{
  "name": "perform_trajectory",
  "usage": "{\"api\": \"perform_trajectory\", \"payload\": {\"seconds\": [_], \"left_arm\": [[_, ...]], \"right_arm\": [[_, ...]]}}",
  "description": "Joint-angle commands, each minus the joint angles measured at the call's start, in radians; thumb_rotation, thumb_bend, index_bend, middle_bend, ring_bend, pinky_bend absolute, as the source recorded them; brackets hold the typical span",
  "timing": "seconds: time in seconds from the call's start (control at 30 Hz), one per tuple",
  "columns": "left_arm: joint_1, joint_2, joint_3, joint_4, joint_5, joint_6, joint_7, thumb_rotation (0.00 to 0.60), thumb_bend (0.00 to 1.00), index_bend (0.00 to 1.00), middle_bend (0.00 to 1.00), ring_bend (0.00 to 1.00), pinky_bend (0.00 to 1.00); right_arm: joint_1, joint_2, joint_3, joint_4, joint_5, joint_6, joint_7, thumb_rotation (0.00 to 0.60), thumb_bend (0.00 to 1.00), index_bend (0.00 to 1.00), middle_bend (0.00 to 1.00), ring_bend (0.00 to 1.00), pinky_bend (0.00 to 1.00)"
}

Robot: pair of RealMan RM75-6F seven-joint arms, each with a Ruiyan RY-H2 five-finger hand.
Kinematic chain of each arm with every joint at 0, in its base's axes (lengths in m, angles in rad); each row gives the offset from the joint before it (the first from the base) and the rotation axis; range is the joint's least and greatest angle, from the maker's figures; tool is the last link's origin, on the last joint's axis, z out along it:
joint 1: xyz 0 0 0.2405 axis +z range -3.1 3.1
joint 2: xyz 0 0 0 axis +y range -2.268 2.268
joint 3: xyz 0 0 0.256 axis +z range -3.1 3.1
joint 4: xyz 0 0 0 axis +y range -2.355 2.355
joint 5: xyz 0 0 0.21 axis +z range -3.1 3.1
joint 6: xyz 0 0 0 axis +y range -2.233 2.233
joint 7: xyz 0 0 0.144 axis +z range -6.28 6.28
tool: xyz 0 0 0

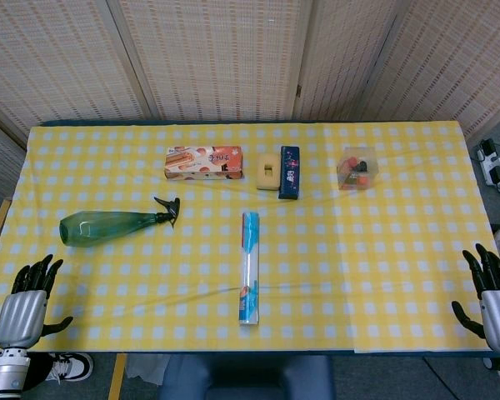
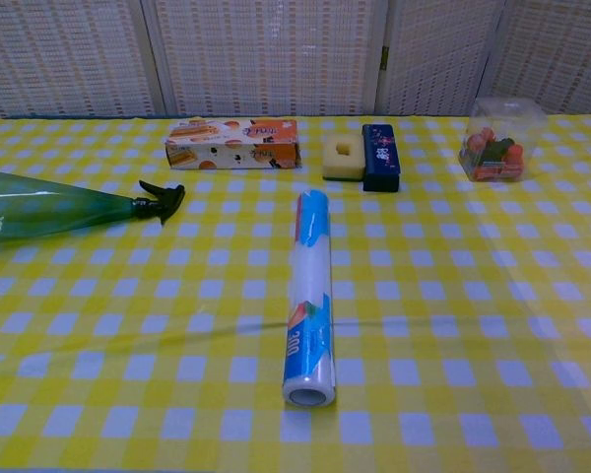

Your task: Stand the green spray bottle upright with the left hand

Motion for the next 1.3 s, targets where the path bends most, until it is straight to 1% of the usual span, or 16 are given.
{"api": "perform_trajectory", "payload": {"seconds": [0.03, 0.1, 0.23, 0.27, 0.33, 0.37, 0.53, 0.7, 0.8, 0.83, 0.9, 0.97, 1.0, 1.03, 1.13, 1.3], "left_arm": [[0.0, -0.003, 0.0, 0.001, -0.001, -0.001, 0.002, 0.6, 0.13, 0.0, 0.0, 0.0, 0.0], [-0.004, -0.009, -0.002, 0.003, 0.009, 0.0, -0.006, 0.6, 0.13, 0.0, 0.0, 0.0, 0.0], [-0.016, -0.037, 0.007, 0.019, 0.092, 0.009, -0.071, 0.6, 0.13, 0.0, 0.0, 0.0, 0.0], [-0.021, -0.043, 0.008, 0.019, 0.111, 0.01, -0.078, 0.6, 0.13, 0.0, 0.03, 0.01, 0.0], [-0.043, -0.038, 0.009, -0.002, 0.118, -0.025, -0.045, 0.6, 0.14, 0.0, 0.15, 0.06, 0.0], [-0.059, -0.028, 0.006, -0.022, 0.105, -0.054, -0.012, 0.6, 0.14, 0.0, 0.21, 0.11, 0.0], [-0.171, -0.03, -0.067, -0.092, 0.008, -0.178, 0.19, 0.6, 0.13, 0.03, 0.22, 0.14, 0.0], [-0.278, -0.1, -0.145, -0.039, -0.123, -0.266, 0.306, 0.6, 0.14, 0.12, 0.23, 0.21, 0.07], [-0.321, -0.155, -0.183, 0.016, -0.163, -0.264, 0.339, 0.6, 0.13, 0.16, 0.32, 0.32, 0.24], [-0.332, -0.174, -0.195, 0.037, -0.162, -0.253, 0.34, 0.6, 0.13, 0.18, 0.38, 0.38, 0.35], [-0.352, -0.222, -0.219, 0.094, -0.146, -0.219, 0.333, 0.6, 0.13, 0.24, 0.63, 0.61, 0.7], [-0.375, -0.27, -0.238, 0.154, -0.149, -0.205, 0.326, 0.6, 0.13, 0.3, 0.9, 0.87, 0.94], [-0.386, -0.285, -0.246, 0.174, -0.163, -0.212, 0.328, 0.6, 0.13, 0.32, 0.97, 0.96, 0.99], [-0.401, -0.302, -0.255, 0.195, -0.196, -0.231, 0.334, 0.6, 0.13, 0.34, 1.0, 0.99, 1.0], [-0.441, -0.328, -0.283, 0.223, -0.337, -0.302, 0.382, 0.6, 0.14, 0.36, 1.0, 1.0, 1.0], [-0.505, -0.441, -0.355, 0.322, -0.6, -0.25, 0.539, 0.6, 0.15, 0.42, 1.0, 1.0, 1.0]], "right_arm": [[0.0, 0.0, -0.001, -0.001, -0.003, 0.0, 0.001, 0.6, 0.33, 0.0, 0.0, 0.0, 0.0], [-0.003, 0.002, -0.004, -0.003, -0.008, 0.004, 0.001, 0.6, 0.33, 0.0, 0.0, 0.0, 0.0], [-0.015, 0.009, -0.008, -0.009, -0.024, 0.029, 0.016, 0.6, 0.33, 0.0, 0.0, 0.0, 0.0], [-0.015, 0.011, -0.009, -0.01, -0.024, 0.028, 0.02, 0.6, 0.33, 0.0, 0.0, 0.0, 0.0], [-0.01, 0.014, -0.012, -0.012, -0.031, 0.018, 0.028, 0.6, 0.33, 0.0, 0.0, 0.0, 0.0], [-0.007, 0.015, -0.014, -0.012, -0.037, 0.015, 0.029, 0.6, 0.33, 0.0, 0.0, 0.0, 0.0], [0.005, 0.017, -0.018, -0.012, -0.047, -0.006, 0.034, 0.6, 0.33, 0.0, 0.0, 0.0, 0.0], [0.012, 0.024, -0.016, -0.013, -0.033, -0.025, 0.049, 0.6, 0.33, 0.0, 0.0, 0.0, 0.0], [0.012, 0.033, -0.011, -0.014, -0.021, -0.028, 0.068, 0.6, 0.33, 0.0, 0.0, 0.0, 0.0], [0.012, 0.036, -0.01, -0.014, -0.018, -0.028, 0.073, 0.6, 0.33, 0.0, 0.0, 0.0, 0.0], [0.011, 0.041, -0.007, -0.012, -0.012, -0.027, 0.086, 0.6, 0.33, 0.0, 0.0, 0.0, 0.0], [0.011, 0.046, -0.003, -0.01, -0.003, -0.029, 0.1, 0.6, 0.33, 0.0, 0.0, 0.0, 0.0], [0.011, 0.048, -0.001, -0.009, 0.001, -0.03, 0.105, 0.6, 0.33, 0.0, 0.0, 0.0, 0.0], [0.012, 0.051, 0.001, -0.007, 0.006, -0.032, 0.111, 0.6, 0.33, 0.0, 0.0, 0.0, 0.0], [0.013, 0.055, 0.005, -0.004, 0.016, -0.037, 0.124, 0.6, 0.33, 0.0, 0.0, 0.0, 0.0], [0.01, 0.065, 0.012, -0.005, 0.032, -0.035, 0.147, 0.6, 0.33, 0.0, 0.0, 0.0, 0.0]]}}
